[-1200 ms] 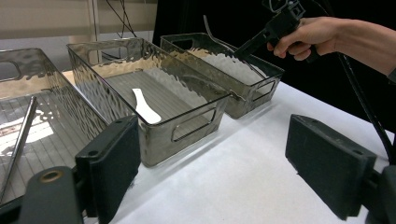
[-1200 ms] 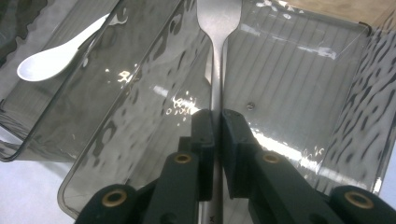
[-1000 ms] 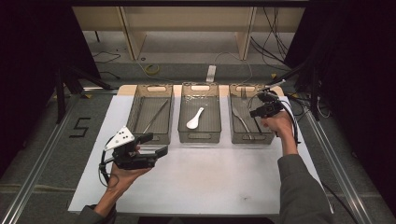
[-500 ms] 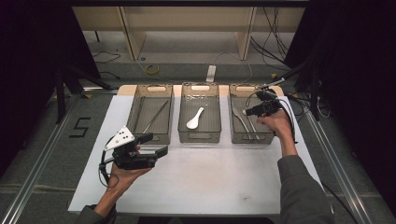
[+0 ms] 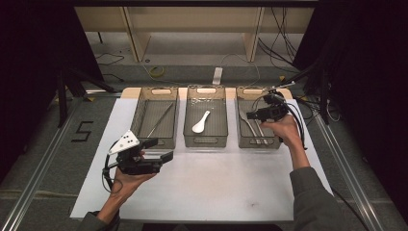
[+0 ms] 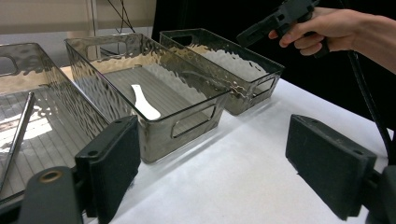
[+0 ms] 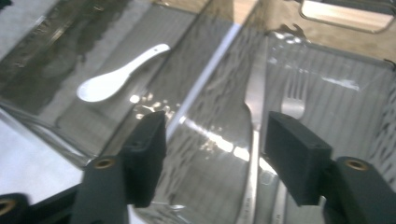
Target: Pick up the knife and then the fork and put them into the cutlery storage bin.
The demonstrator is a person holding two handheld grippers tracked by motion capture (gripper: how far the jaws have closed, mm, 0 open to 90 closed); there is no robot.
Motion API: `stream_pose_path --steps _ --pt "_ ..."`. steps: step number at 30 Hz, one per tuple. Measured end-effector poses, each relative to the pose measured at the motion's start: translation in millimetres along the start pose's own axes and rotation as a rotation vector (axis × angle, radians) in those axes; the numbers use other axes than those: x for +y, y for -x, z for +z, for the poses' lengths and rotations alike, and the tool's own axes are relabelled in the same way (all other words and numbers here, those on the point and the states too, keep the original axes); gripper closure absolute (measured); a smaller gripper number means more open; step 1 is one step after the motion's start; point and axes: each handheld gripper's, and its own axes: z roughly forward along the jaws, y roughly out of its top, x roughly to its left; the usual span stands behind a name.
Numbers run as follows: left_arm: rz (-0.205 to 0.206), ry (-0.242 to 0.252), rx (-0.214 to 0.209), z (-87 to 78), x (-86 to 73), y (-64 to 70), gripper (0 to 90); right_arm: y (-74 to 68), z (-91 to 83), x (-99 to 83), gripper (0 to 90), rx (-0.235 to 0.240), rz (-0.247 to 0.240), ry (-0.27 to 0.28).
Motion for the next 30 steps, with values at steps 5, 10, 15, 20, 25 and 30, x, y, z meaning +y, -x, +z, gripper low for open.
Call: stream_pose_path --steps 5,10,15,20,25,30 --pt "-0.003 -0.001 0.0 0.8 -0.4 0.0 17.5 -14.0 -8.0 -7.6 32.2 0.023 -0.023 0.045" --pt "0.002 -0.006 -0.002 1.2 -0.6 0.3 17.5 -28.8 -19.0 -17.7 30.5 0.023 -0.04 0.103" --pt "-0.003 -0.004 -0.001 1.7 -0.7 0.1 17.5 -41.2 -26.4 -27.4 29.2 0.044 -0.053 0.128" --pt "-0.009 -0.007 0.003 2.2 -1.2 -1.3 17.5 -48.8 -32.2 -37.5 28.0 0.057 -0.055 0.155" --pt "-0.015 -0.003 0.001 1.5 -1.1 -2.5 17.5 -54.3 -36.2 -45.5 27.4 0.073 -0.055 0.185" --pt "-0.013 -0.006 -0.002 2.2 -1.2 -1.3 17.5 -62.3 -37.1 -51.4 27.4 0.076 -0.076 0.198"
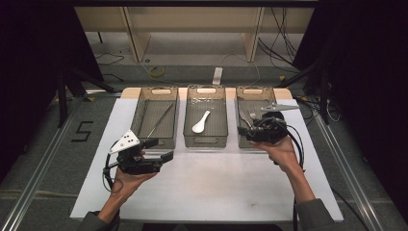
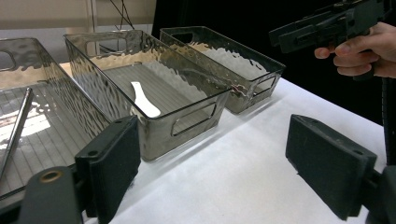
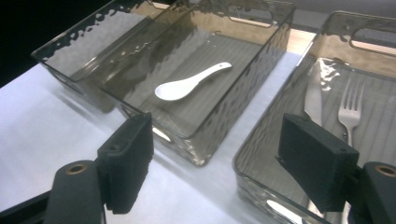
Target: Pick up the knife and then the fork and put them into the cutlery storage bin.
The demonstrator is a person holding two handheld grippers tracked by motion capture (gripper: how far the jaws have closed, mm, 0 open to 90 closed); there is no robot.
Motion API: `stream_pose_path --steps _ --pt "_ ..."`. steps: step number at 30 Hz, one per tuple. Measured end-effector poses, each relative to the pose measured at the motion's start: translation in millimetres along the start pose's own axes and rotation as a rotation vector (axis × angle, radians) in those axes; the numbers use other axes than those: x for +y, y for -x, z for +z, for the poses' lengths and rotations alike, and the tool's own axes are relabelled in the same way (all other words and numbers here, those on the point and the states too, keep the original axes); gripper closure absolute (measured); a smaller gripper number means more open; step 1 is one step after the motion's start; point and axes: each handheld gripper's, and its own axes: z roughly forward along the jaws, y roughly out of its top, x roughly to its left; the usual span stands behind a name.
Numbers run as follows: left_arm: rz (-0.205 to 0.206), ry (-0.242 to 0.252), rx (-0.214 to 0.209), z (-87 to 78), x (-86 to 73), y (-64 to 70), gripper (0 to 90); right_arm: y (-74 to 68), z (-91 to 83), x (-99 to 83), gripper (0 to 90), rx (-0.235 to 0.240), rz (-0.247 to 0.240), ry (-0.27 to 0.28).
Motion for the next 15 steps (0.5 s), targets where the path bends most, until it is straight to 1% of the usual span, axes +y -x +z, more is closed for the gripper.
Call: stream_pose_path --steps 6,9,15 --pt "0.001 -0.002 -0.002 -0.4 0.1 -0.1 17.5 -7.3 -1.9 -5.9 27.2 0.016 -0.004 0.018" --pt "0.001 -0.005 -0.003 0.0 0.0 0.1 17.5 -10.2 -3.5 -10.3 27.0 0.039 0.009 0.028" --pt "0.003 -0.004 -0.005 -0.3 0.2 0.7 17.5 -16.6 -7.0 -17.5 26.4 0.038 -0.005 0.046"
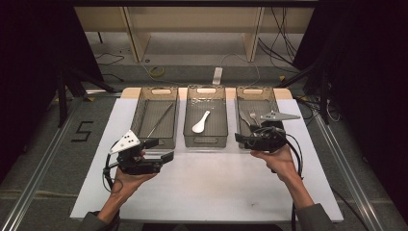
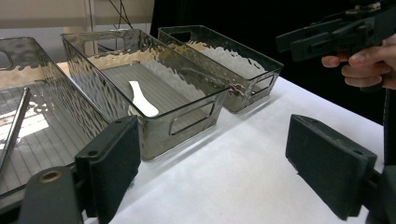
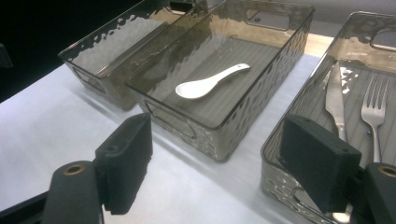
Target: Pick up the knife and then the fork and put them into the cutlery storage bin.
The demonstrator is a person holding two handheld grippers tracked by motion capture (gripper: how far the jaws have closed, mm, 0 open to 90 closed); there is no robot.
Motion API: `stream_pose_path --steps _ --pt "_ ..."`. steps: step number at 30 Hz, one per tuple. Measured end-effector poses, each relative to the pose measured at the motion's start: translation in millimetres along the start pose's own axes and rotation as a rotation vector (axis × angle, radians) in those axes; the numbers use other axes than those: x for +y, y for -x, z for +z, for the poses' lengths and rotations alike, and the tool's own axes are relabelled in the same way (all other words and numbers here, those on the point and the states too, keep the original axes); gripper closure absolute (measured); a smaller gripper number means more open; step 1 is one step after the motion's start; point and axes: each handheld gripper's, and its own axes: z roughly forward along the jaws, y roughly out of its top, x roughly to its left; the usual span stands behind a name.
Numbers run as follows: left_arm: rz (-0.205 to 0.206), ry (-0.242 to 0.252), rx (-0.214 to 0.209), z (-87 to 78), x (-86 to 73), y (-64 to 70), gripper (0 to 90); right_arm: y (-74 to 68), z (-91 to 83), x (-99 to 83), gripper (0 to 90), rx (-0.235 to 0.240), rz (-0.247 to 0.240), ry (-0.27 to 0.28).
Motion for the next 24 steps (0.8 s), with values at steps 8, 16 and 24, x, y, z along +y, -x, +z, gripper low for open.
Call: stream_pose_path --steps 8,16,24 --pt "0.002 -0.001 -0.002 0.2 0.0 0.5 17.5 -5.4 -6.1 -13.5 25.2 0.027 -0.009 0.016" --pt "0.005 -0.009 -0.013 1.0 -0.1 1.1 17.5 -12.4 -13.1 -22.7 24.7 0.039 -0.026 0.046" --pt "0.008 -0.019 -0.027 1.9 -0.2 1.8 17.5 -17.8 -18.3 -32.3 24.4 0.051 -0.043 0.07"
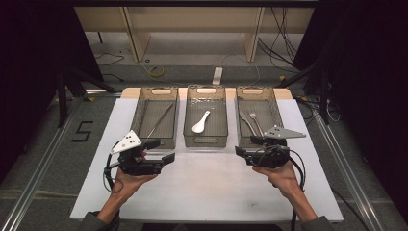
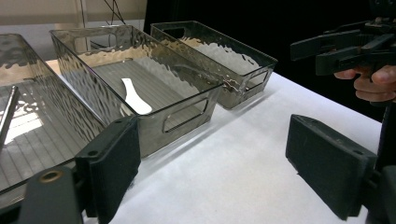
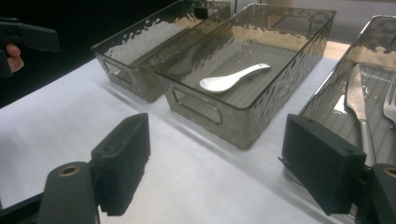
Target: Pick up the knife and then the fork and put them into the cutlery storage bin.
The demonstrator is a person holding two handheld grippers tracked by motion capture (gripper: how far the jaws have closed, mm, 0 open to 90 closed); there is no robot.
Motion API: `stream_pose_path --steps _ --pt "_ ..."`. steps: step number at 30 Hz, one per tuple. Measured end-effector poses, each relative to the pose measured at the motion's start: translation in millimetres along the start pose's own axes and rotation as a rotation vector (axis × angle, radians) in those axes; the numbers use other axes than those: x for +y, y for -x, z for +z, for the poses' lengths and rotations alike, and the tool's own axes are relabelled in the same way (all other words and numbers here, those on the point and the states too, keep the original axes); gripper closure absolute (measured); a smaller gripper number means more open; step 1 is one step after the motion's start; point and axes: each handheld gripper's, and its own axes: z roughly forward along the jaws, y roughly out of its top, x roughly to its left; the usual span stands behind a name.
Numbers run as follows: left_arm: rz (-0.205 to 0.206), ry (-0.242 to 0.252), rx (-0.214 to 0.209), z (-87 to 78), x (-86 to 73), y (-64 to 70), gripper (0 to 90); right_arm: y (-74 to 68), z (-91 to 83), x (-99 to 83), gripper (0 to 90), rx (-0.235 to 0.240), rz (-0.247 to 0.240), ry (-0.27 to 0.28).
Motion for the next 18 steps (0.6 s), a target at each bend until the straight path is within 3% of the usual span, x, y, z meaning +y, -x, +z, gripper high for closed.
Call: stream_pose_path --steps 18 --pt "-0.002 -0.007 -0.03 0.7 0.1 0.4 17.5 -6.5 -19.1 -29.9 22.8 -0.002 0.004 0.058"
